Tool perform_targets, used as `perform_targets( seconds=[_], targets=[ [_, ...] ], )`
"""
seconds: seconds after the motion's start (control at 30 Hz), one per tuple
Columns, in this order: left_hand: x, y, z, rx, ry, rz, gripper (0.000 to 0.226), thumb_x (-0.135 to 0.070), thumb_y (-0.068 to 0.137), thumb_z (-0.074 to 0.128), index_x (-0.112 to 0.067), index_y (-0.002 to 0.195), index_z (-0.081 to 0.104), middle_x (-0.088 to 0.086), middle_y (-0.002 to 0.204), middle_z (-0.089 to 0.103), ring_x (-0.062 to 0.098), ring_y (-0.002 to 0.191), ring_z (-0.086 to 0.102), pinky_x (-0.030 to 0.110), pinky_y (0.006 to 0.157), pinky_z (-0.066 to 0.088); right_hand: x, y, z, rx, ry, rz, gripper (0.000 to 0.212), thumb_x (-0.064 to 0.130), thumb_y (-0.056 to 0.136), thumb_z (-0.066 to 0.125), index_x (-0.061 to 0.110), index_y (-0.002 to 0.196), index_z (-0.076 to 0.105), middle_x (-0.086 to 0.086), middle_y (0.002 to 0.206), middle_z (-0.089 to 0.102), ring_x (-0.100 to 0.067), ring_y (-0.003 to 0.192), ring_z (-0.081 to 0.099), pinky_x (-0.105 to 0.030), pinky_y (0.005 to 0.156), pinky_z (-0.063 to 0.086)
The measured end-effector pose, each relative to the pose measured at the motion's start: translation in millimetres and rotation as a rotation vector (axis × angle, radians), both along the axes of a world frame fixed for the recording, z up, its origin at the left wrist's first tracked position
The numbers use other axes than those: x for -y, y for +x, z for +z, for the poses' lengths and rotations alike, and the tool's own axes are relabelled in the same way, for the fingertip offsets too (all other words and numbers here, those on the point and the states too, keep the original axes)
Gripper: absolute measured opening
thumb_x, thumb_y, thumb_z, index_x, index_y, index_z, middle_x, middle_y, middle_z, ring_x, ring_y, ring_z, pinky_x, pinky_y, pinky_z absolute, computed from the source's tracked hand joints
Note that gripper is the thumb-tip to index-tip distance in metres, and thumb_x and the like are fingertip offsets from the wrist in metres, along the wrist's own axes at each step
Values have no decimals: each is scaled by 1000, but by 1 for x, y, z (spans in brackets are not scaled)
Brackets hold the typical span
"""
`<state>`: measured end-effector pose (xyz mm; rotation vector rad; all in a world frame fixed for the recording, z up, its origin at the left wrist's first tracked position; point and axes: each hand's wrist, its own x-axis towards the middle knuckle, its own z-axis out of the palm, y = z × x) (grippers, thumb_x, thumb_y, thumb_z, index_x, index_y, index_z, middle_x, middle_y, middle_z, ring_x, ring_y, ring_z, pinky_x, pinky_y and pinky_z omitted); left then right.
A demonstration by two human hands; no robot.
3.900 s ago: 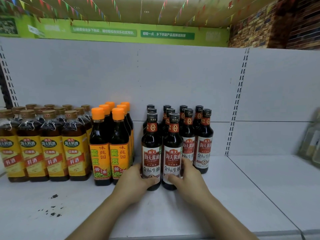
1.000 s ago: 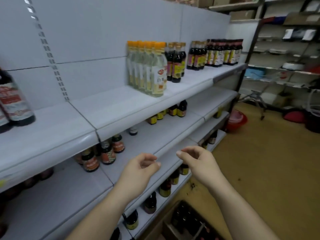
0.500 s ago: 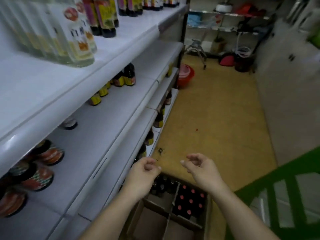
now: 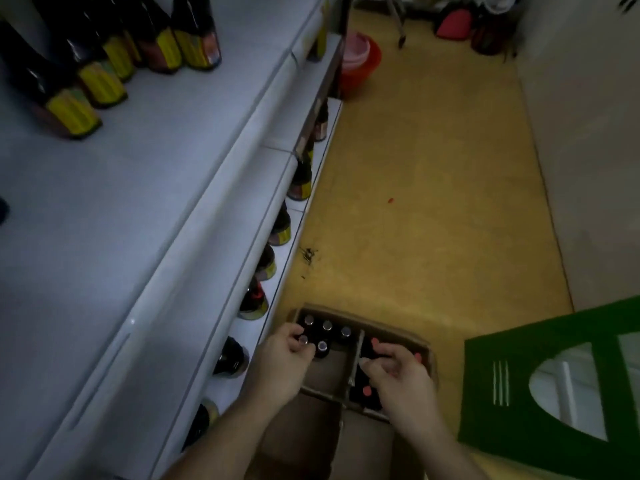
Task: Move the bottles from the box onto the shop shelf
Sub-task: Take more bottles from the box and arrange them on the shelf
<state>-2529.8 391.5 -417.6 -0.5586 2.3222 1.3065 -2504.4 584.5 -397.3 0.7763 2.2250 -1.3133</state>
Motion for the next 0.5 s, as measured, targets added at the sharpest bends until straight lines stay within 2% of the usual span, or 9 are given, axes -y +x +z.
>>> perform_targets(
  seconds=[0.1, 0.23, 0.3, 0.37, 0.43, 0.5],
  targets=[
    [1, -12, -72, 11, -27, -18, 19, -30, 96, 68, -34, 111, 58, -16, 88, 62, 5, 87, 61, 31, 82, 53, 4, -12, -80, 16, 26, 22, 29, 31, 95, 70, 30, 122, 62, 12, 93, 74, -5, 92, 68, -29, 84, 55],
    [1, -22, -185, 0, -76, -72, 18, -27, 97, 66, -36, 104, 52, -20, 83, 58, -5, 78, 53, 23, 66, 45, 13, -11, -198, 22, 34, 87, 33, 28, 99, 65, 35, 129, 55, 18, 103, 64, -1, 97, 62, -15, 73, 47],
    [2, -24, -236, -3, -108, -93, 18, -24, 97, 66, -34, 102, 53, -18, 79, 57, 0, 74, 54, 19, 62, 40, 17, -8, -250, 26, 52, 111, 34, 25, 100, 64, 31, 133, 56, 13, 109, 66, -5, 100, 63, -15, 73, 50],
    [3, -26, -281, 1, -142, -117, 16, -21, 96, 65, -32, 100, 55, -14, 79, 58, 9, 78, 55, 16, 60, 37, 20, -8, -296, 24, 74, 120, 35, 22, 99, 64, 27, 133, 58, 4, 113, 69, -10, 98, 66, -21, 75, 53],
    [3, -29, -319, 15, -179, -155, 14, -22, 94, 65, -31, 101, 58, -8, 87, 65, 16, 86, 58, 22, 62, 39, 22, -12, -335, 14, 91, 136, 40, 22, 97, 65, 27, 136, 56, 7, 104, 69, -5, 88, 64, -25, 75, 55],
    [3, -32, -356, 10, -223, -217, 21, -27, 91, 66, -31, 111, 59, -1, 101, 69, 24, 97, 63, 28, 70, 41, 25, -18, -369, -2, 127, 180, 48, 23, 96, 66, 30, 141, 51, 16, 88, 60, 1, 77, 57, -27, 73, 51]
  ],
)
